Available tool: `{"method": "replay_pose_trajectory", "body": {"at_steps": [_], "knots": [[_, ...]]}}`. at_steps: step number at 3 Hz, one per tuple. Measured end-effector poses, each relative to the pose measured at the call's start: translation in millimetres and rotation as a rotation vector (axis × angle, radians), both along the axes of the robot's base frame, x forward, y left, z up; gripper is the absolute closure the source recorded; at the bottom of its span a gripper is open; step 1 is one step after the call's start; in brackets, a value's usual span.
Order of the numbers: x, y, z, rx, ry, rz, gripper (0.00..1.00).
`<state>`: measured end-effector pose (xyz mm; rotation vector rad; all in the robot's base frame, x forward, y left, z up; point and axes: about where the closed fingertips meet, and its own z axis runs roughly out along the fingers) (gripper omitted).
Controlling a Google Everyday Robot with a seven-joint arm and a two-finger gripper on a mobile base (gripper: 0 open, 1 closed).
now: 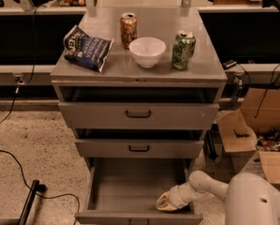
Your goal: Open bottom drawer
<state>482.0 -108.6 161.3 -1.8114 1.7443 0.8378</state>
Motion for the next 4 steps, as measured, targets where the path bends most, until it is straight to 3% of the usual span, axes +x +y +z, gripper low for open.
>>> {"method": "replay_pose_trajectory", "body": {"at_steps": [2, 3, 4], "knots": [[-4, -1, 55, 0.091, -0.115, -0.036, 1.0], [-6, 8, 74, 0.104, -0.161, -0.012, 1.0], [-8, 11, 73, 0.107, -0.158, -0.009, 0.83]]}}
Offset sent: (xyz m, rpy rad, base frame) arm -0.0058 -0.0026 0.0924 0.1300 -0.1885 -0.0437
